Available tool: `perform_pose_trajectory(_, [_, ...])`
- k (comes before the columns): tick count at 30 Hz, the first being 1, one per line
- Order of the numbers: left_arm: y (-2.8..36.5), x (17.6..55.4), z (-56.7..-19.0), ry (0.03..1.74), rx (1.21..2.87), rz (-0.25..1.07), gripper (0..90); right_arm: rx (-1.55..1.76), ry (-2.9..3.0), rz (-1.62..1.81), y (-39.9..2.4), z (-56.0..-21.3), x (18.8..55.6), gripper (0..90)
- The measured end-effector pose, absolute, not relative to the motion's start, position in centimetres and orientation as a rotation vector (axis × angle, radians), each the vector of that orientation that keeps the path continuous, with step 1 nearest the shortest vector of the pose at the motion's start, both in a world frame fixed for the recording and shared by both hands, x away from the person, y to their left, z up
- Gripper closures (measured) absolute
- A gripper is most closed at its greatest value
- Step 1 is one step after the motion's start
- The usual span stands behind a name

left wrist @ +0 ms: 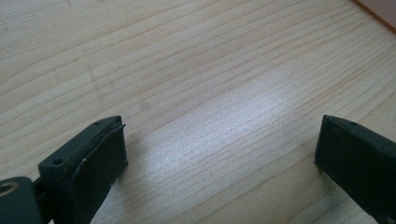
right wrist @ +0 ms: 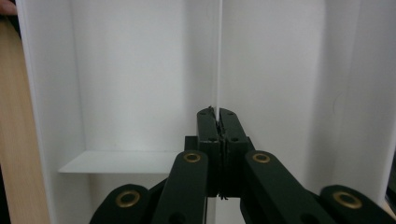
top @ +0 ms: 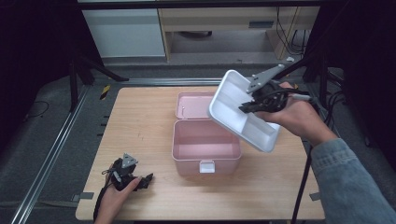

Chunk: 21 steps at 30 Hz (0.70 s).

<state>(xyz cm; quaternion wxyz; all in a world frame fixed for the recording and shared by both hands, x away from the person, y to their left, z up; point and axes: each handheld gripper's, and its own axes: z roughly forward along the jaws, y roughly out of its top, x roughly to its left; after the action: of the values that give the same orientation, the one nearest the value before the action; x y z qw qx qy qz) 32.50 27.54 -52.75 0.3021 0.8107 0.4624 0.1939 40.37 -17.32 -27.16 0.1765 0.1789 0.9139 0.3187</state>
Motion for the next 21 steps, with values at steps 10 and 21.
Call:
perform_pose_trajectory(10, [27.4,32.7,-52.8,1.22,2.152,0.511,0.2,0.616,2.605,0.822,-23.5,-30.6,37.4,89.9])
perform_pose_trajectory(21, [27.2,32.8,-52.9,1.221,2.142,0.516,0.0,0.724,2.653,0.775,-27.2,-36.3,34.9,89.9])
